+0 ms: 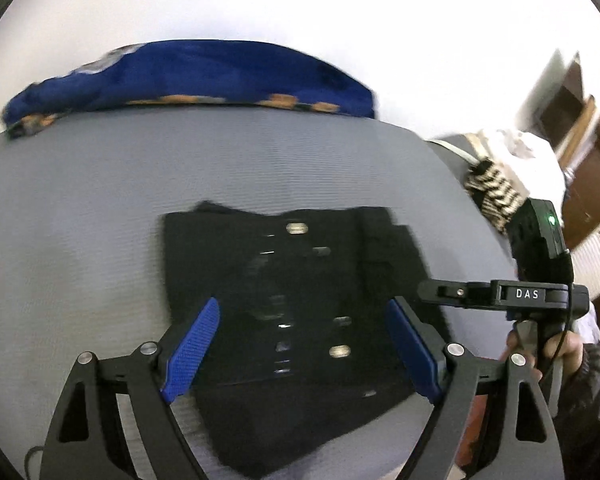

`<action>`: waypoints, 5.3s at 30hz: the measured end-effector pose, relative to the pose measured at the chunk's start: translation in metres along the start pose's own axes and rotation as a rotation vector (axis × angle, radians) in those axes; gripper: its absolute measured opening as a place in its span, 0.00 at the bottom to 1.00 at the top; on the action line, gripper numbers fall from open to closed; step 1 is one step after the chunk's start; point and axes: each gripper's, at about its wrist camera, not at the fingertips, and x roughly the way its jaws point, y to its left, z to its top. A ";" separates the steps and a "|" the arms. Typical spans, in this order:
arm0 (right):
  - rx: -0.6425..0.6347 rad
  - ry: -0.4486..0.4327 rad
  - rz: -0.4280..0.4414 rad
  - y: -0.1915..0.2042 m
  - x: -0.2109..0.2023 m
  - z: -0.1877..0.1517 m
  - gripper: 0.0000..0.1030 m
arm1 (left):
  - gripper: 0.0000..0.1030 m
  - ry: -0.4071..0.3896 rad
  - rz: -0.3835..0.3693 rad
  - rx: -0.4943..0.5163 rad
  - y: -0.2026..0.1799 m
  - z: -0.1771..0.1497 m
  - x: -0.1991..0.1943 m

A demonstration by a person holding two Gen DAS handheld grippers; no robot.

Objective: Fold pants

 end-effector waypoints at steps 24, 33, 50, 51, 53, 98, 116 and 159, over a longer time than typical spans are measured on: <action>-0.035 0.047 -0.153 0.006 0.010 -0.024 0.21 | 0.83 0.129 0.093 -0.025 0.036 -0.032 0.038; -0.028 0.095 0.012 -0.021 0.016 0.000 0.37 | 0.83 0.142 0.066 -0.016 0.031 -0.041 0.043; -0.021 0.121 0.247 -0.025 0.057 0.030 0.20 | 0.83 0.155 0.065 -0.081 0.037 -0.040 0.061; -0.018 0.119 0.251 -0.025 0.058 0.030 0.19 | 0.83 0.155 0.064 -0.082 0.037 -0.039 0.062; -0.020 0.109 0.243 -0.024 0.055 0.029 0.17 | 0.83 0.156 0.066 -0.080 0.037 -0.039 0.063; 0.105 -0.116 -0.096 -0.049 -0.029 0.006 0.09 | 0.83 0.037 0.119 0.015 0.009 -0.019 0.030; 0.110 -0.031 -0.116 -0.047 -0.062 -0.035 0.25 | 0.83 0.113 -0.085 0.162 -0.035 -0.039 0.041; 0.049 -0.033 -0.287 -0.050 -0.062 -0.057 0.29 | 0.64 0.164 0.092 0.243 -0.042 -0.070 0.034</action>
